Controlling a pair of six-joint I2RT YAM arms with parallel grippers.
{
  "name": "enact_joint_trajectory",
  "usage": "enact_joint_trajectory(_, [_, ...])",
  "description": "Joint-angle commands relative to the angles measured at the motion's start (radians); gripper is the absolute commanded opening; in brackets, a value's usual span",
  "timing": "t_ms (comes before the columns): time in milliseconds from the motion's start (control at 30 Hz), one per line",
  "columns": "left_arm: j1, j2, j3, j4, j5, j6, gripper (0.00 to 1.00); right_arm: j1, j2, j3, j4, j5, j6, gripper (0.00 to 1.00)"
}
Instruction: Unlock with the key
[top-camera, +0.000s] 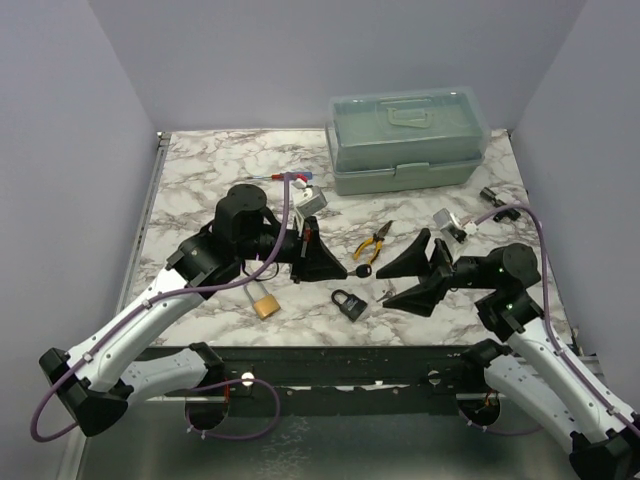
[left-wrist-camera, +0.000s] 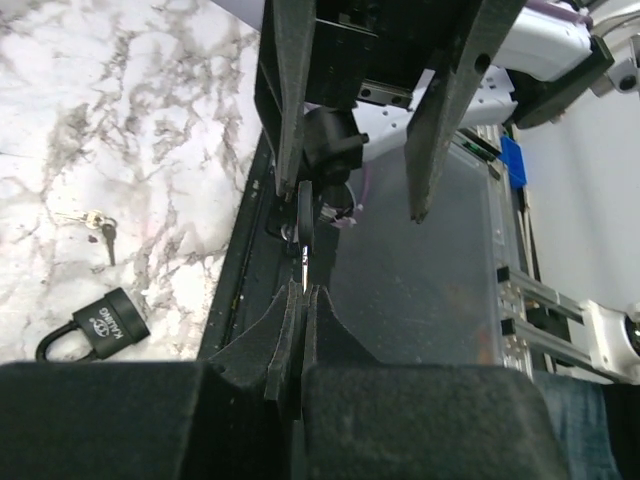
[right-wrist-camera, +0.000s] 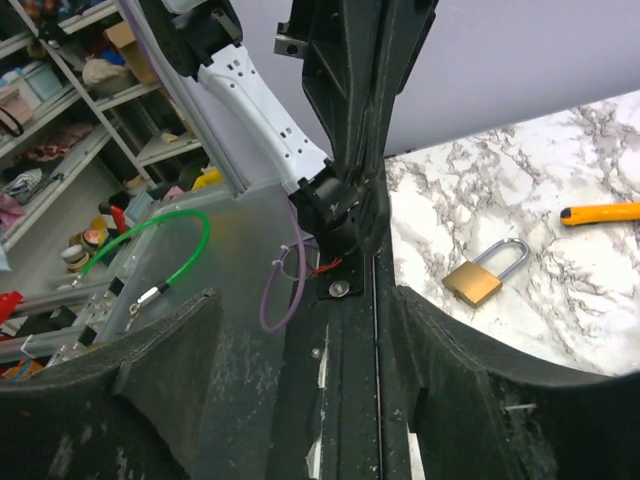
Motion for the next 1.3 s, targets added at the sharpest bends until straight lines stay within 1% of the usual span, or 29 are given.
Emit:
enact_joint_trajectory(0, [0.006, 0.033, 0.041, -0.019, 0.116, -0.001, 0.0, 0.0, 0.033, 0.022, 0.099, -0.059, 0.037, 0.69])
enact_joint_trajectory(167, [0.006, 0.075, 0.051, -0.016, 0.139, 0.001, 0.0, 0.0, 0.082, 0.045, 0.103, -0.031, 0.039, 0.61])
enact_joint_trajectory(267, [0.005, 0.091, 0.053, -0.013, 0.142, 0.002, 0.0, 0.0, 0.093, 0.049, 0.113, -0.026, 0.049, 0.53])
enact_joint_trajectory(400, [0.005, 0.102, 0.053, -0.002, 0.135, 0.004, 0.0, 0.0, 0.106, 0.047, 0.117, -0.03, 0.056, 0.4])
enact_joint_trajectory(500, [0.005, 0.11, 0.052, 0.005, 0.122, 0.007, 0.0, 0.0, 0.116, 0.041, 0.13, -0.04, 0.071, 0.35])
enact_joint_trajectory(767, [0.005, 0.129, 0.052, 0.026, 0.101, 0.016, 0.0, 0.0, 0.123, 0.022, 0.165, -0.034, 0.104, 0.26])
enact_joint_trajectory(900, [0.005, 0.139, 0.054, 0.034, 0.098, 0.017, 0.0, 0.001, 0.135, 0.018, 0.174, -0.032, 0.109, 0.24])
enact_joint_trajectory(1267, [0.006, 0.157, 0.052, 0.041, 0.09, 0.025, 0.0, 0.002, 0.162, 0.014, 0.177, -0.034, 0.11, 0.24])
